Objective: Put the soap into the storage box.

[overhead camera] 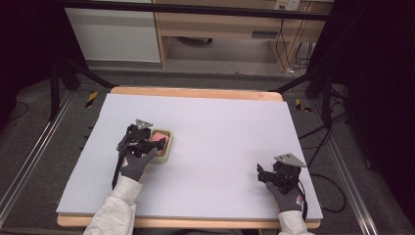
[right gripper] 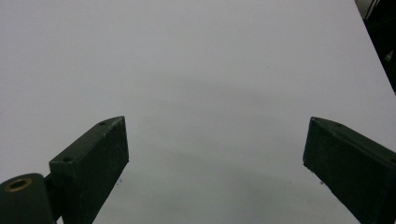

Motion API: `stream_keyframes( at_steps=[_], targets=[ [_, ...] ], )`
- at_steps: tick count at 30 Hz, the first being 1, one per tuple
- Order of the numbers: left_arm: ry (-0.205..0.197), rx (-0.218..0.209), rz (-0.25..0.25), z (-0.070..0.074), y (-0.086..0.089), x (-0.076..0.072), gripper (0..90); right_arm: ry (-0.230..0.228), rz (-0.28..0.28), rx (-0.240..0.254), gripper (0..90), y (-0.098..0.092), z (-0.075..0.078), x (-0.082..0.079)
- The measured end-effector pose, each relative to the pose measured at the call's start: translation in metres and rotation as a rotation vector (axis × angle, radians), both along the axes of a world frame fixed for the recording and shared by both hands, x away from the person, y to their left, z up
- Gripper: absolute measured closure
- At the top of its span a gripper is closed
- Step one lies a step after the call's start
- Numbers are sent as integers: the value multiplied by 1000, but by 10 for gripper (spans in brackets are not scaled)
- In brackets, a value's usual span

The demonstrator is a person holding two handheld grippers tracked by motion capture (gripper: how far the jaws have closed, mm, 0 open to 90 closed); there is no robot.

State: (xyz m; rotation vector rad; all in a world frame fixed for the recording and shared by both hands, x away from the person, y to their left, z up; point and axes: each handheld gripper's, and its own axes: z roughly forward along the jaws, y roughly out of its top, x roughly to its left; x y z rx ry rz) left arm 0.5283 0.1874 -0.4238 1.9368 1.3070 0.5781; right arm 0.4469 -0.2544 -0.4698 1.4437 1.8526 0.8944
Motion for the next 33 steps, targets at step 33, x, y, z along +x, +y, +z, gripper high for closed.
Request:
stream_keyframes(
  at_steps=[33],
  targets=[
    [-66,-10,-60,-21,71,-61,215,13,-41,13,58,-14,-2,0]
  ],
)
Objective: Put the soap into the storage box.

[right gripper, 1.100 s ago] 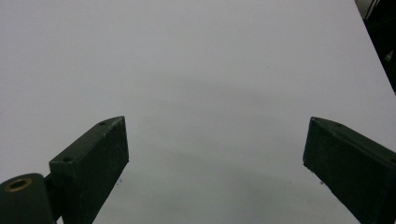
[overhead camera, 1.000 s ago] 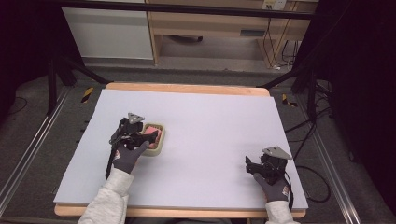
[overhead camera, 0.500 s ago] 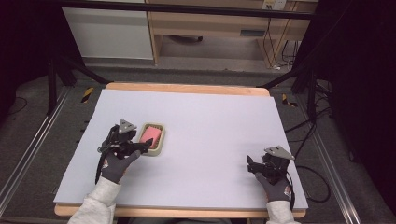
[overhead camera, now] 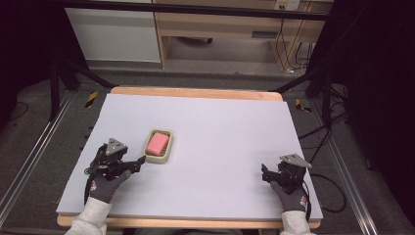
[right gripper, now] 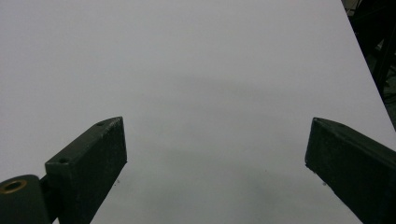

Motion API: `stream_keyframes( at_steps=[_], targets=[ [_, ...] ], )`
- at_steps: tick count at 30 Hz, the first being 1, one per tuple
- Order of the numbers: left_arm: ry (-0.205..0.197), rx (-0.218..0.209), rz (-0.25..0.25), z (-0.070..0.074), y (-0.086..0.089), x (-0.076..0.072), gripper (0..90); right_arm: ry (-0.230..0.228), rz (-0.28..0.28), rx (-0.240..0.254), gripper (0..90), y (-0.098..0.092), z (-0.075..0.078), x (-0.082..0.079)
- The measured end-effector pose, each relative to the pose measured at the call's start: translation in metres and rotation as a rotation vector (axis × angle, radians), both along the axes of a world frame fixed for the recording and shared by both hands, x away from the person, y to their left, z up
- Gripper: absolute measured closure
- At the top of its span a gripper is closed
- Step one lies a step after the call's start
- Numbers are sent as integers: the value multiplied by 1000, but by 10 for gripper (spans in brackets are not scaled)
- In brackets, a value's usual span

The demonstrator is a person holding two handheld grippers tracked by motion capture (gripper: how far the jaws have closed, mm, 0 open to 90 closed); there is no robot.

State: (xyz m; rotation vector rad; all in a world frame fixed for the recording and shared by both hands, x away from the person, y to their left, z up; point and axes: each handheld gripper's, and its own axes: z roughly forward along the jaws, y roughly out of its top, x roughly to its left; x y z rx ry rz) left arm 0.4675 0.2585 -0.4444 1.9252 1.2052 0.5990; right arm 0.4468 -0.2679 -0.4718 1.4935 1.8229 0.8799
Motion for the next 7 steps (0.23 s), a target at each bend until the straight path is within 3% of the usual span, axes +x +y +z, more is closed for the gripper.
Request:
stream_keyframes(
  at_steps=[3,7],
  targets=[
    [3,-9,24,-3,9,-3,214,4,1,-1,58,0,0,0],
    [19,14,37,-11,19,-8,217,5,-2,-5,57,-1,-1,0]
  ],
)
